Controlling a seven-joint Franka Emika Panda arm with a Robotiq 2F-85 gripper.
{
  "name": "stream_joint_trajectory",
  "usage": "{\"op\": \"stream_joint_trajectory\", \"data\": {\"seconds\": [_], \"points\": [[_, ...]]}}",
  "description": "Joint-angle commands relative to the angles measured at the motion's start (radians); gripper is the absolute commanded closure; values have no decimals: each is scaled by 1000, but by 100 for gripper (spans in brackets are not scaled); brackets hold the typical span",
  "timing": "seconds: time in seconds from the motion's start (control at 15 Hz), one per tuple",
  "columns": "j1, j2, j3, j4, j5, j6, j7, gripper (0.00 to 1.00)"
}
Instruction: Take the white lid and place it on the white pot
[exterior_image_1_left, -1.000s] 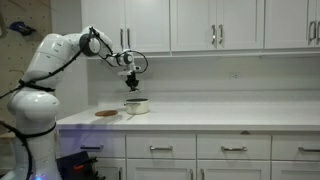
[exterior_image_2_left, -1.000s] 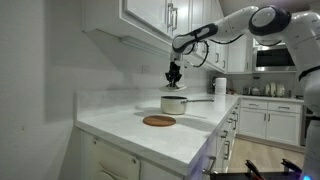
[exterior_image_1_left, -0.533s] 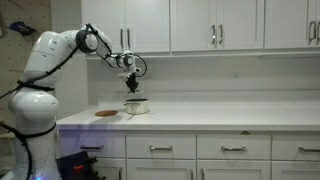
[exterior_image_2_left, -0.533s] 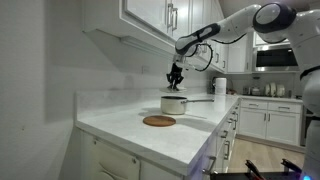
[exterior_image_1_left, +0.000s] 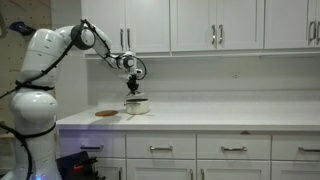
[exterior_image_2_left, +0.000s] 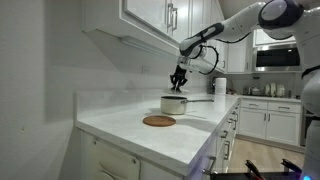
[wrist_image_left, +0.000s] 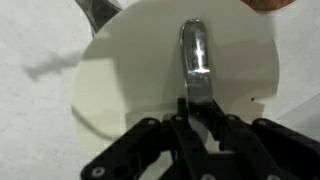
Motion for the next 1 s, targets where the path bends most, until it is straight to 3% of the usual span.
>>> {"op": "stream_joint_trajectory", "data": {"seconds": [0.0,0.93], "points": [[-10,-50,-1,-51,37,34,-7,94],[-17,1,3,-41,53,75,-86,94]]}}
